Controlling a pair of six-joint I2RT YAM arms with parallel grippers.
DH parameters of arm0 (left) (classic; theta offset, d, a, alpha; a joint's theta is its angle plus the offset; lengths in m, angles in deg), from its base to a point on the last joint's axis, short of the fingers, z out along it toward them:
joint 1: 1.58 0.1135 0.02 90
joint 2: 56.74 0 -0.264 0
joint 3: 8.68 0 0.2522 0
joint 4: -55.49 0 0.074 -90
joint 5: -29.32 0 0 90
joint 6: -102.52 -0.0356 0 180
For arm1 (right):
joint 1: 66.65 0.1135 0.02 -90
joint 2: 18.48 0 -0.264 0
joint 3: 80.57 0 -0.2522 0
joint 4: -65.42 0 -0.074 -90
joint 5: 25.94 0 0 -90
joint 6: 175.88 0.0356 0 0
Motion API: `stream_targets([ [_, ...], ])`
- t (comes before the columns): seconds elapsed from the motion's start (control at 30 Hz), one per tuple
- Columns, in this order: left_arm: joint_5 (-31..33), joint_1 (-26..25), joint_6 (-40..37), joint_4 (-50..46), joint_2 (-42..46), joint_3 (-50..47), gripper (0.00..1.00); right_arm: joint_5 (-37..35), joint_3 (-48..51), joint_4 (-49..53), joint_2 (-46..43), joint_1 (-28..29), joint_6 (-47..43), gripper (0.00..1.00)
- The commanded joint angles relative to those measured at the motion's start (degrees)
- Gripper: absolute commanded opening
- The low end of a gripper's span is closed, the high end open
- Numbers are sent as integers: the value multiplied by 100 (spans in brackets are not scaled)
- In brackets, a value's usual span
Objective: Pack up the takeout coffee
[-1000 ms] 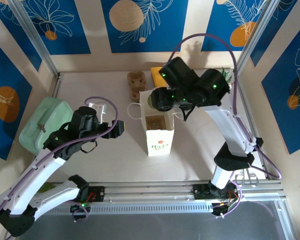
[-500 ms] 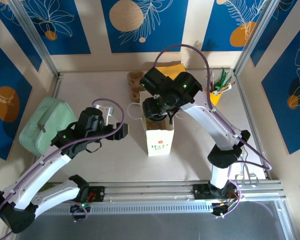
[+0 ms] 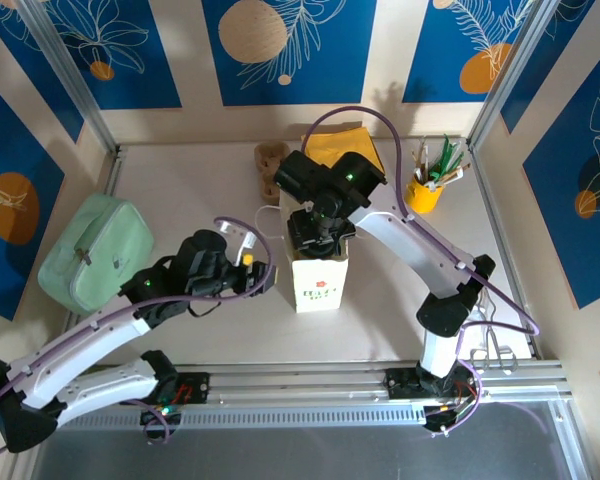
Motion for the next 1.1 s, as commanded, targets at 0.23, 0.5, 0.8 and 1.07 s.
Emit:
stream_targets([
  [0.23, 340, -660, -316, 854, -463, 23, 56, 214, 211, 423, -361, -173, -43, 68],
  [0.5, 309, -1083, -622, 992, -806, 195, 53, 317, 328, 357, -426, -303, -201, 68],
  [0.8, -101, -1321, -678, 1290, -1171, 389, 51, 436, 162, 492, -284, -350, -271, 68],
  [1.07, -307, -1431, -637, 1547, -1357, 476, 50, 460, -44, 555, -31, -349, -345, 68],
])
